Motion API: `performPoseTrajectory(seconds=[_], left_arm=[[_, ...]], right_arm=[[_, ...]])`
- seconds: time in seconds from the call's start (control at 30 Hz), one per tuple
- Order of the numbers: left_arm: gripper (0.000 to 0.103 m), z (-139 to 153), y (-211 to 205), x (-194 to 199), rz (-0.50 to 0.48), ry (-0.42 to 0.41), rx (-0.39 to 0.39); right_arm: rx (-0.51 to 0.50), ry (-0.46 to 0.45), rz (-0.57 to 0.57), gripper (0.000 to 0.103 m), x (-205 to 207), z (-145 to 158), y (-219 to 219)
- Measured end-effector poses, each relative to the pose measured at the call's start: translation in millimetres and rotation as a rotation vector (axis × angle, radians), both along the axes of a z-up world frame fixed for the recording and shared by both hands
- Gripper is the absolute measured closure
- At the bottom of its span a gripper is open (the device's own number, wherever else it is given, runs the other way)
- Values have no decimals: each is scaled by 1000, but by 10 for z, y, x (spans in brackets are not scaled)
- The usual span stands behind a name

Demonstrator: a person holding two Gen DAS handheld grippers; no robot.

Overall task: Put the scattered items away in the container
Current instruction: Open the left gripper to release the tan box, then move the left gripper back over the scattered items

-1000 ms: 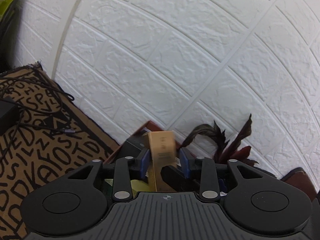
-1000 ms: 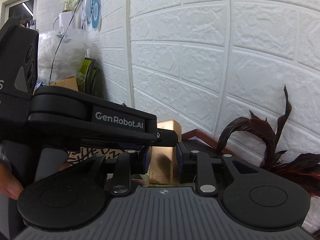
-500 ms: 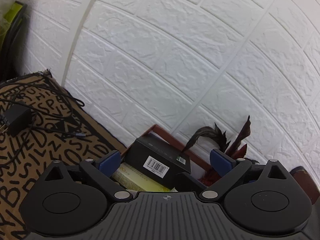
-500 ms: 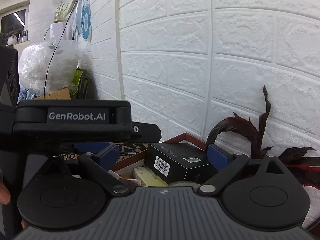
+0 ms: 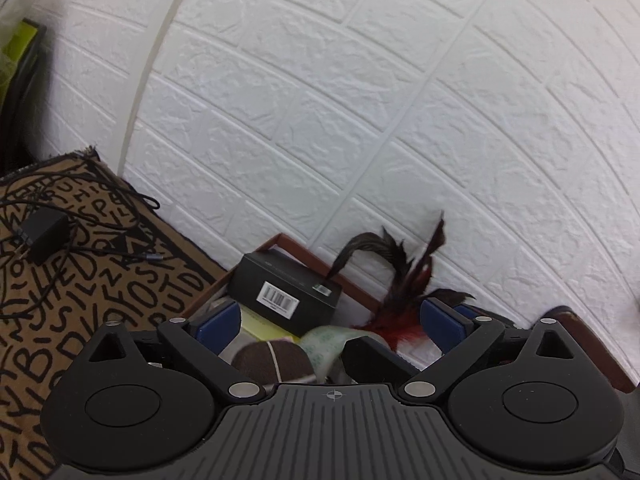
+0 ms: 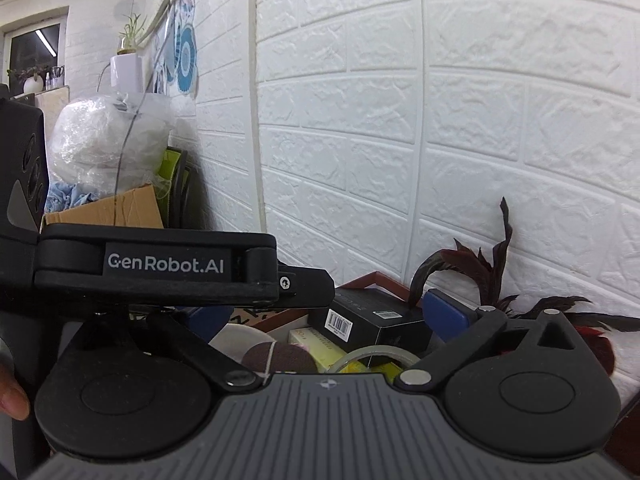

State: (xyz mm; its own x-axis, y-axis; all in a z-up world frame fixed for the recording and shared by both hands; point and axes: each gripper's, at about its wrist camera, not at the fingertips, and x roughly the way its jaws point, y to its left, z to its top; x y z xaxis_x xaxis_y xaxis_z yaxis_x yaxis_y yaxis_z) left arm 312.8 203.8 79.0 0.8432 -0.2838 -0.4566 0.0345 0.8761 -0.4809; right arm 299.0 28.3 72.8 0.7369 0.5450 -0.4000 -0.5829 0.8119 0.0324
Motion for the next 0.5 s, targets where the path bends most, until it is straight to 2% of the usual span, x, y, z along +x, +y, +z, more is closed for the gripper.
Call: performPoseTrajectory(seconds=[0.37, 0.5], left_arm=[[0, 175, -530, -1159, -74, -88, 198], [0, 150, -765, -1558, -82, -108, 214]], right_arm=[[-14, -7, 6, 0, -962, 38, -350], [-5, -5, -4, 0, -1336, -2, -567]])
